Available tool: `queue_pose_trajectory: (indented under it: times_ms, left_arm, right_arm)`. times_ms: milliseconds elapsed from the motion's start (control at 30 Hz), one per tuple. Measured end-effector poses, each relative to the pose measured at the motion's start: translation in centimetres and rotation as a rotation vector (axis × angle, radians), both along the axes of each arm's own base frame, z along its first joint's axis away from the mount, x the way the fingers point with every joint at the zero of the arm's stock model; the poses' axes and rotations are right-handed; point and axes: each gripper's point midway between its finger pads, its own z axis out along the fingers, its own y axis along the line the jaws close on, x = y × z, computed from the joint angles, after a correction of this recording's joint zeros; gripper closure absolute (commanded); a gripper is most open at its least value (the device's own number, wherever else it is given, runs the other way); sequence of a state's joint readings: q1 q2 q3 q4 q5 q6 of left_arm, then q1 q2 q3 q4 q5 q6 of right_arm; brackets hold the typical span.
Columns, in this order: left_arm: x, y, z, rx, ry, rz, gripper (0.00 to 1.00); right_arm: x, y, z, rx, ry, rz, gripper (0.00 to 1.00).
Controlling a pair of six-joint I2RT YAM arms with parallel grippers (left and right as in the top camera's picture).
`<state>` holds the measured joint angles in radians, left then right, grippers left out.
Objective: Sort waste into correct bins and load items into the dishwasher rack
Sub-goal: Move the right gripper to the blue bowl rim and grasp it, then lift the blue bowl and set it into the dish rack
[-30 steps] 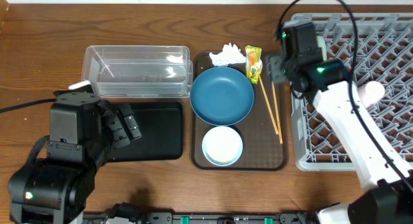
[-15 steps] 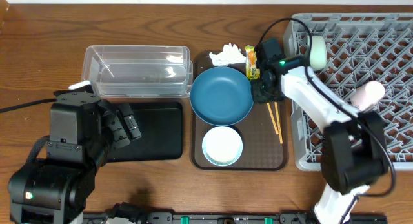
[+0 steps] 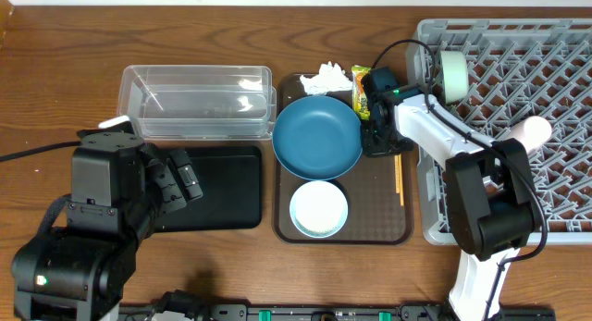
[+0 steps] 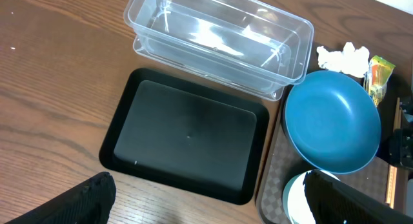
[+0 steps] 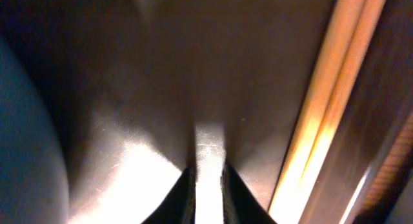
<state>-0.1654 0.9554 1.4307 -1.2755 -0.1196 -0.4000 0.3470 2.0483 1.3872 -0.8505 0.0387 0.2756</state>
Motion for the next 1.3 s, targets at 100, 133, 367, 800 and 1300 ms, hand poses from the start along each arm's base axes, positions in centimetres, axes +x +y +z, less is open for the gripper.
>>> queue_pose_trajectory:
  times_ms: [100, 133, 367, 800, 1300]
  left_arm:
    - [0.0, 0.0, 0.0, 0.0, 0.001, 0.0, 0.05]
    - [0.0, 0.0, 0.0, 0.0, 0.0, 0.0, 0.05]
    - [0.0, 0.0, 0.0, 0.0, 0.0, 0.0, 0.04]
    - [0.0, 0.0, 0.0, 0.0, 0.0, 0.0, 0.05]
    - [0.0, 0.0, 0.0, 0.0, 0.0, 0.0, 0.05]
  right_arm:
    - [-0.1, 0.3, 0.1, 0.018, 0.006, 0.033, 0.8]
    - [-0.2, 0.4, 0.2, 0.025, 0.008, 0.042, 0.8]
    - [0.3, 1.4, 5.1, 0.102, -0.1, 0.075, 0.57]
    - [0.0, 3.9, 6.7, 0.199, -0.118, 0.024, 0.61]
    - [1.1, 5.2, 4.1, 0.263, -0.092, -0.061, 0.99]
